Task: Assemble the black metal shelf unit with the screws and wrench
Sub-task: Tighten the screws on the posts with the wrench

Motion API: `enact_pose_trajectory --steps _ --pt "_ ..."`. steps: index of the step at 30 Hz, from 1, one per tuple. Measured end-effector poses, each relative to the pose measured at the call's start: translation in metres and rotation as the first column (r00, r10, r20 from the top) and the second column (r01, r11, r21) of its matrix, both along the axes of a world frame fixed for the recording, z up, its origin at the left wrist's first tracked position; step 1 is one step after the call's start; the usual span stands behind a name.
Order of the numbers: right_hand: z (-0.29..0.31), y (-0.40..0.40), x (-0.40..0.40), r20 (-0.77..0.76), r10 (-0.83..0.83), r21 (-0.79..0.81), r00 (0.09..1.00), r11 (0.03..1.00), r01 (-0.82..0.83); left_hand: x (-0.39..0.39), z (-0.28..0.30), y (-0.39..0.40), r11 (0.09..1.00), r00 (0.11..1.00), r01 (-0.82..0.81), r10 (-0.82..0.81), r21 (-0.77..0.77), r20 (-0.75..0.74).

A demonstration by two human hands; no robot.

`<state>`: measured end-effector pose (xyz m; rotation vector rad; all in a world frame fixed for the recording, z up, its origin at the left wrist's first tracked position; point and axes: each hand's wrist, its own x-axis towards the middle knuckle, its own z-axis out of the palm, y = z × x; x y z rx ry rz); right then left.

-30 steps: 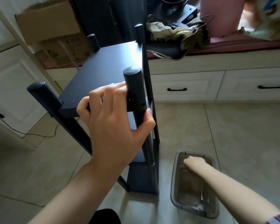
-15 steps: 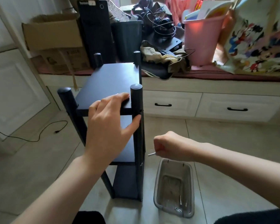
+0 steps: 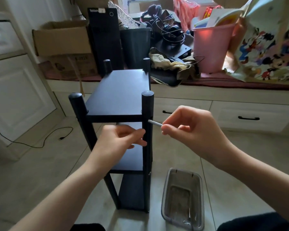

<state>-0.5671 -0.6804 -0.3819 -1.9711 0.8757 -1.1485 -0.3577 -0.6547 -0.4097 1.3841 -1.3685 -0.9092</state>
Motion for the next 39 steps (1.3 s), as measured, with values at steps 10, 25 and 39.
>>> enact_pose_trajectory --steps 10,25,39 --pt "-0.003 -0.001 0.005 -0.098 -0.174 -0.147 0.98 0.976 0.159 -0.002 -0.012 -0.015 0.987 0.819 0.155 -0.106 0.039 -0.564" --pt "-0.004 -0.002 0.005 -0.085 -0.195 -0.191 0.977 0.966 0.176 -0.01 -0.008 -0.017 0.997 0.808 0.072 -0.079 -0.035 -0.584" --pt "-0.002 -0.003 0.012 -0.093 -0.196 -0.211 0.976 0.962 0.173 -0.009 -0.007 -0.016 1.0 0.853 0.02 -0.022 -0.009 -0.521"
